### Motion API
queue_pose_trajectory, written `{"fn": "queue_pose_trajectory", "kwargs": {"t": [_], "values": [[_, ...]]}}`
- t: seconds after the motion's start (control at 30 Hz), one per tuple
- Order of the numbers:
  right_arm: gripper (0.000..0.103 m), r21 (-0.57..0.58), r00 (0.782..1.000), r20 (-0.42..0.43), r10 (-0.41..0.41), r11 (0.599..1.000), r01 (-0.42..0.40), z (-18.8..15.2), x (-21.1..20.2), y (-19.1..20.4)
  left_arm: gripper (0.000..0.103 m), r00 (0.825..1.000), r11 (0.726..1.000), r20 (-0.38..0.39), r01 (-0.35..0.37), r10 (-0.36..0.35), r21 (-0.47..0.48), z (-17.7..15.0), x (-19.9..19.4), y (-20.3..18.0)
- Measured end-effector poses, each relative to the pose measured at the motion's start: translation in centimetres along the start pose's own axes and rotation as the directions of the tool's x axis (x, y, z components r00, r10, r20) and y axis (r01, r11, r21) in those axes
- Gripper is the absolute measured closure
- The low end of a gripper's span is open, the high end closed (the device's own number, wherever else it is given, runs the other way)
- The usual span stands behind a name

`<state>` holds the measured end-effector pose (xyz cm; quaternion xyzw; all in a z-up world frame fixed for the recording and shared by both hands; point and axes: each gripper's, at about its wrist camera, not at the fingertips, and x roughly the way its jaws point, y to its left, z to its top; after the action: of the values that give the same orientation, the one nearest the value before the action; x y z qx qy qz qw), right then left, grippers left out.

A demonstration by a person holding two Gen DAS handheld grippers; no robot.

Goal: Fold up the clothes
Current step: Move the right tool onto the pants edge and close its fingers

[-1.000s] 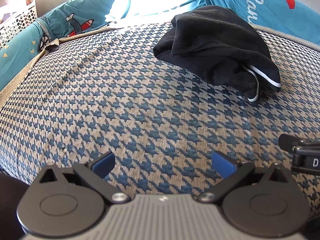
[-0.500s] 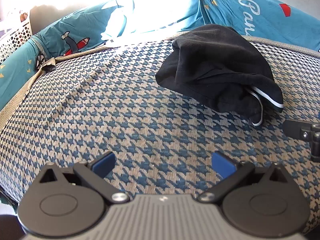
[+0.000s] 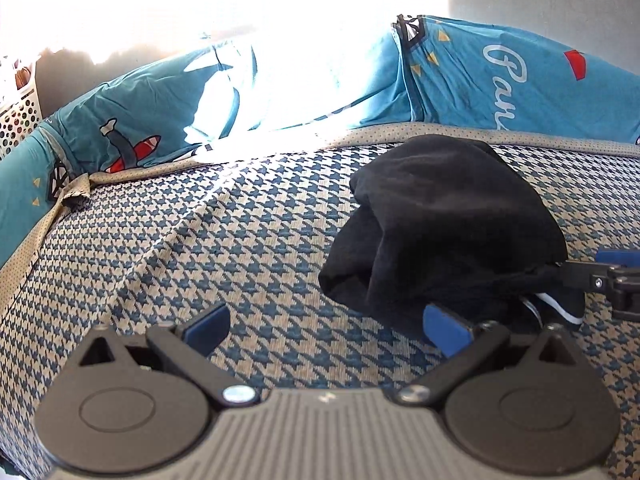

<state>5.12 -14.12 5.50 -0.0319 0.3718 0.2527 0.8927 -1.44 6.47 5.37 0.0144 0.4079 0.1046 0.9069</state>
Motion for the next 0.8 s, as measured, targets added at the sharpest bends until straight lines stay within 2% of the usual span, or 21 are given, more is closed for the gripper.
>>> {"fn": "queue_pose_trajectory", "kwargs": {"t": [0.17,0.23,0.37,0.4,0.47,0.5,0.53,0.57,0.7,0.8], "values": [[0.052,0.029,0.999,-0.01,0.04,0.999,-0.04,1.2,2.1,-0.1,0.0,0.999,0.999,-0.022,0.049,-0.049,0.002,0.8,2.2,-0.3],[0.046,0.036,0.998,-0.025,0.06,0.998,-0.059,1.5,3.0,0.0,0.0,0.997,0.997,-0.032,0.071,-0.071,-0.005,1.0,2.8,-0.4],[0.045,0.028,0.998,-0.022,0.061,0.998,-0.06,2.0,4.5,0.5,0.0,0.997,0.997,-0.012,0.08,-0.08,-0.003,1.4,3.1,-0.3],[0.047,0.028,0.998,-0.014,0.061,0.998,-0.061,2.2,4.6,0.6,0.0,0.997,0.997,-0.006,0.076,-0.076,-0.001,1.5,3.1,-0.3],[0.066,0.028,0.998,0.001,0.062,0.998,-0.062,2.5,4.8,0.8,0.0,0.997,0.997,-0.002,0.073,-0.073,-0.013,1.4,3.1,0.0],[0.071,0.028,0.998,0.009,0.063,0.998,-0.063,2.7,5.0,0.9,0.0,0.997,0.997,-0.001,0.077,-0.077,-0.028,1.4,3.1,0.3],[0.082,0.028,0.998,0.017,0.063,0.998,-0.064,2.8,5.1,1.1,0.0,0.996,0.996,0.001,0.084,-0.084,-0.044,1.5,3.0,0.6],[0.086,0.028,0.998,0.025,0.064,0.998,-0.065,3.0,5.2,1.2,0.0,0.996,0.994,0.005,0.092,-0.091,-0.06,1.5,3.0,0.9],[0.091,0.122,0.99,0.131,0.051,0.99,-0.068,4.2,4.5,0.3,0.0,0.995,0.989,0.026,0.099,-0.096,-0.114,1.5,2.8,1.9],[0.091,0.212,0.98,0.197,-0.027,0.977,-0.016,5.0,3.9,-1.1,0.0,0.994,0.981,0.027,0.112,-0.109,-0.156,1.5,2.9,2.7]]}}
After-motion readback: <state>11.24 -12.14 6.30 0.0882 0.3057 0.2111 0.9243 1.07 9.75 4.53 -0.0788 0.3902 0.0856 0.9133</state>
